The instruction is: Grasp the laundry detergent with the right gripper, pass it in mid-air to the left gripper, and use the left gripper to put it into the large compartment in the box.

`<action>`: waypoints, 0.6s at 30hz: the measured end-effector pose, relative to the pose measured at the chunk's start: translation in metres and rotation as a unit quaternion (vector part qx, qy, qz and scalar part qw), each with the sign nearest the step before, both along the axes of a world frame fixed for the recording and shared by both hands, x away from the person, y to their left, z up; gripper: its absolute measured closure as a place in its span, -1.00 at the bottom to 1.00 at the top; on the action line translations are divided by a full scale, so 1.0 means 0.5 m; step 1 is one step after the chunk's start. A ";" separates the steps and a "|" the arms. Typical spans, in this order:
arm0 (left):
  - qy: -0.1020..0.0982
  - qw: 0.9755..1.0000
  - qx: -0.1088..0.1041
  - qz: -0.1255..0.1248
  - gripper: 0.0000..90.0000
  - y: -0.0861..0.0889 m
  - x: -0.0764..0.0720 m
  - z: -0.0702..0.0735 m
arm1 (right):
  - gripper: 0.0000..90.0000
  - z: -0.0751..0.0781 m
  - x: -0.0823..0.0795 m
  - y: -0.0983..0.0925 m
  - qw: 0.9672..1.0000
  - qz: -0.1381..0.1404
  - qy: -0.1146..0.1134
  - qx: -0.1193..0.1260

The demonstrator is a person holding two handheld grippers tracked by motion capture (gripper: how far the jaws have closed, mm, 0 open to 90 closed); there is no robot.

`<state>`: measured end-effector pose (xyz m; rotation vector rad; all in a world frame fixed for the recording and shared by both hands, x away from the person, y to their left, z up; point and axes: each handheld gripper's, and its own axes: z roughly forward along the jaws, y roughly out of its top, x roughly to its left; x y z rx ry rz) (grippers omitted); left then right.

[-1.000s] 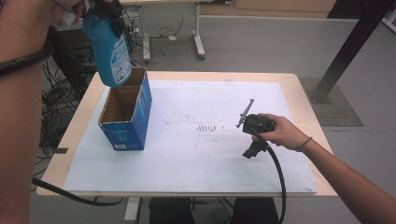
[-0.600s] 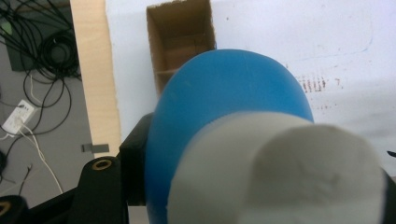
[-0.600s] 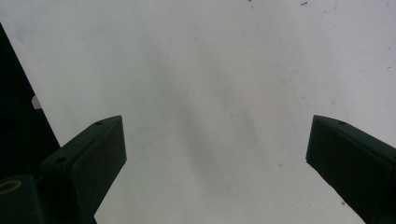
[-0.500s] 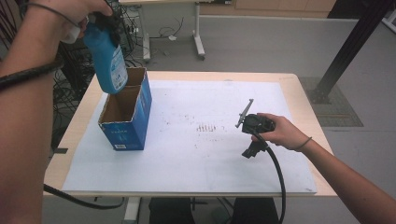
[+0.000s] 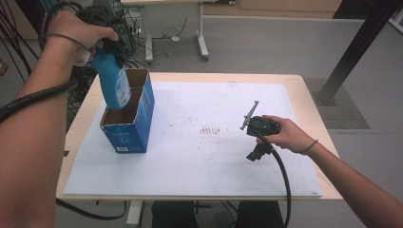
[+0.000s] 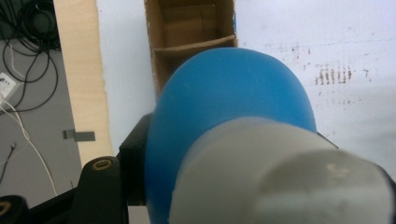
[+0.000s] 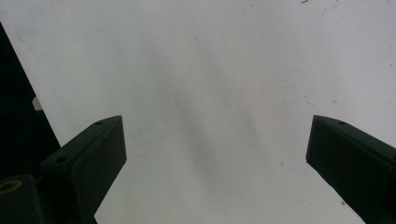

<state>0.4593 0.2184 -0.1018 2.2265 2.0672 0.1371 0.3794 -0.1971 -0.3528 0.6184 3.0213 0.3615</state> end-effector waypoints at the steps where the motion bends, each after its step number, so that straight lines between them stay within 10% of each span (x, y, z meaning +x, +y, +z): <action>1: 0.003 1.000 0.000 0.000 -0.16 0.002 0.001 -0.006 | -0.90 0.000 0.000 0.000 1.000 -0.001 0.000 0.001; 18: 0.023 1.000 -0.009 0.011 -0.16 0.017 0.017 -0.094 | -0.89 -0.001 -0.002 -0.005 1.000 -0.002 -0.001 0.001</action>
